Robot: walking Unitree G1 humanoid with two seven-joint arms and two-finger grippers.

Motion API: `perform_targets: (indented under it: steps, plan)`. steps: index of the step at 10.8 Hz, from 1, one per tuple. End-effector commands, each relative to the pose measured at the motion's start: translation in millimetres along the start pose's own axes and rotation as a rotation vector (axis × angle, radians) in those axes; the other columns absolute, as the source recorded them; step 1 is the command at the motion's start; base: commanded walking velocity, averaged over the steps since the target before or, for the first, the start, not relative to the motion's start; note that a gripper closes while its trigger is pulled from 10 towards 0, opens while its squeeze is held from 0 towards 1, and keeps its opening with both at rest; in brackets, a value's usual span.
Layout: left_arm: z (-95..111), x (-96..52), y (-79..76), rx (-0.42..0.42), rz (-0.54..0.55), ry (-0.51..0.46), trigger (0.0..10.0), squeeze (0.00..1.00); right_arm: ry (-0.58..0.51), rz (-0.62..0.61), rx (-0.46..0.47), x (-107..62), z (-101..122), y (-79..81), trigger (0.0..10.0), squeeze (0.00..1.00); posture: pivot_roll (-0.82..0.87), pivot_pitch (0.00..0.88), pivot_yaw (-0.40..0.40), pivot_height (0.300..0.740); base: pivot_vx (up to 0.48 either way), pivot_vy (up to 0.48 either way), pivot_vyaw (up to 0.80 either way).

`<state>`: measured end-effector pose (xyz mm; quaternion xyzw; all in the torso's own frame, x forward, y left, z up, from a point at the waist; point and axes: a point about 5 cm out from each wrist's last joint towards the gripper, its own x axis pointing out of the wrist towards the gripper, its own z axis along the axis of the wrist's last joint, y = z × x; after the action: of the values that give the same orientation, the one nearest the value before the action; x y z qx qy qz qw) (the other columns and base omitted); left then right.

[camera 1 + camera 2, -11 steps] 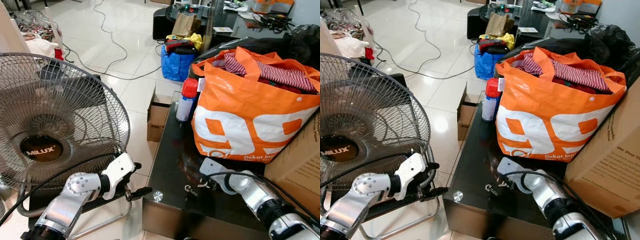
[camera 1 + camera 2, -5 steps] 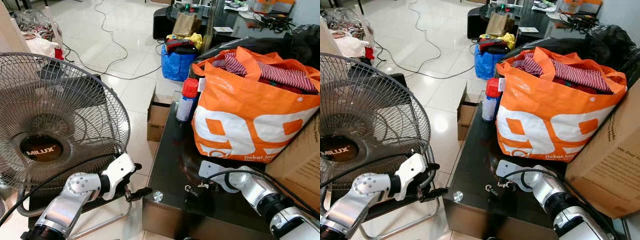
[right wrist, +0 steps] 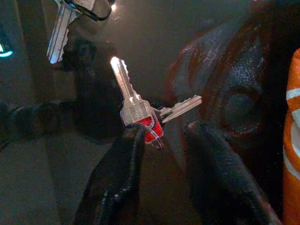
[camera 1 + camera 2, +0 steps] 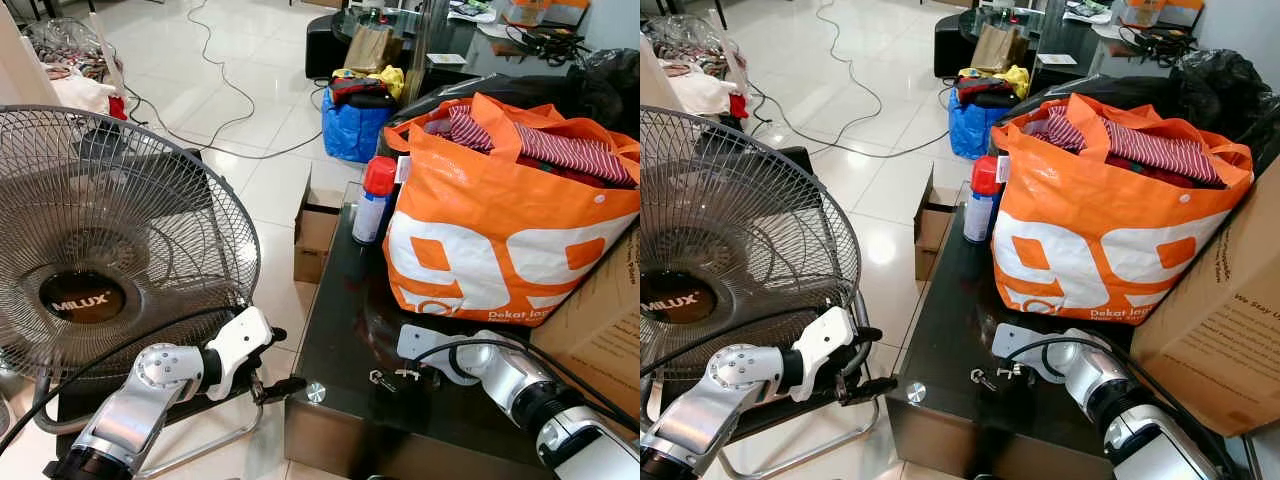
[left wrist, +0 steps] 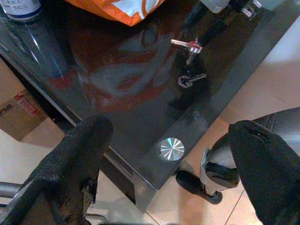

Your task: Hang keys on a hook

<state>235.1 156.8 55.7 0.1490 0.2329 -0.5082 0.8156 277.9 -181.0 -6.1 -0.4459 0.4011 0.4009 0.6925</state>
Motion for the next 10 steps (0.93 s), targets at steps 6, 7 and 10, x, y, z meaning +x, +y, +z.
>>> perform_targets:
  steps: [6, 7, 10]
  plan:
    - [-1.0, 0.8, -1.4, -0.002, -0.007, 0.003, 10.0, 0.00, 0.004, 0.026, -0.036, 2.5, 2.9, -0.3, 1.8, 0.00, -0.06, 0.000, -0.073, 0.740, 0.000, 0.000, 0.00]
    - [-1.0, 0.8, -1.2, -0.002, -0.006, 0.004, 10.0, 0.00, 0.005, 0.030, -0.039, 2.5, 2.2, 0.1, 1.3, 0.00, -0.06, 0.000, -0.073, 0.740, 0.000, 0.000, 0.00]
    - [-0.1, 1.4, -0.1, 0.002, -0.009, 0.007, 10.0, 0.00, -0.007, 0.038, -0.036, 0.7, 0.7, -1.1, 0.0, 0.00, -0.06, 0.000, -0.068, 0.740, 0.000, 0.000, 0.00]
